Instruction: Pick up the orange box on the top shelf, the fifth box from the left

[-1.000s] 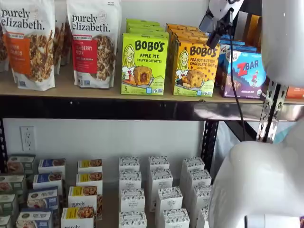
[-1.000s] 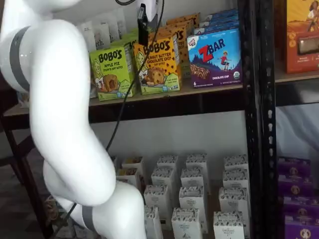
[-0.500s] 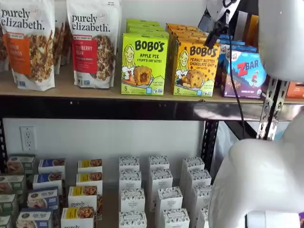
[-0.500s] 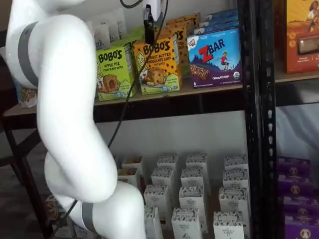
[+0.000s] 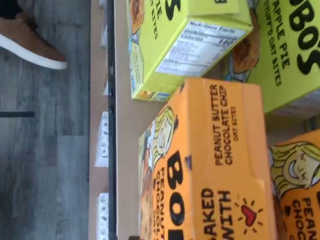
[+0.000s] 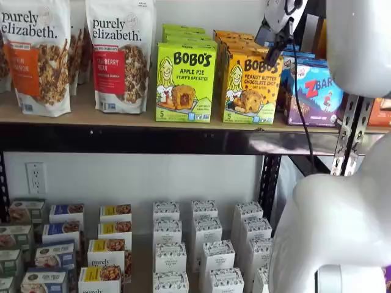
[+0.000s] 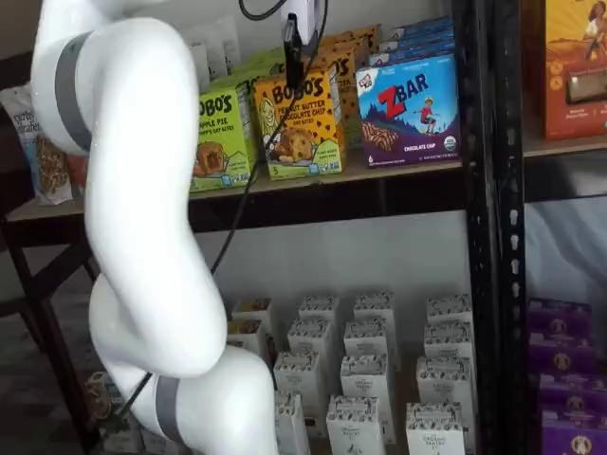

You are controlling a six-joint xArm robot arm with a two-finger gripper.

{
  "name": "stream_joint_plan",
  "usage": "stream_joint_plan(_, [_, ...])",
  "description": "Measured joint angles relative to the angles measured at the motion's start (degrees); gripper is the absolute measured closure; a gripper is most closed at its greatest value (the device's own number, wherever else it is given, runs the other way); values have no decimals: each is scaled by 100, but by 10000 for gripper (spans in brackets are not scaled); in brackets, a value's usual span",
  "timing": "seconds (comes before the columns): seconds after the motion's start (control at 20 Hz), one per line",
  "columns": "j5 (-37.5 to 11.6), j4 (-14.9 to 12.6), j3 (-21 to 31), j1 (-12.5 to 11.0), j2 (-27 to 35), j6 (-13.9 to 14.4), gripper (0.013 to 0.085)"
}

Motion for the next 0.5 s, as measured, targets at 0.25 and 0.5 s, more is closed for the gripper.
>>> stream_joint_plan(0.25, [163, -94, -104, 20, 135, -3, 130])
stream_joint_plan(0.5, [333, -325, -207, 132, 263, 55, 130])
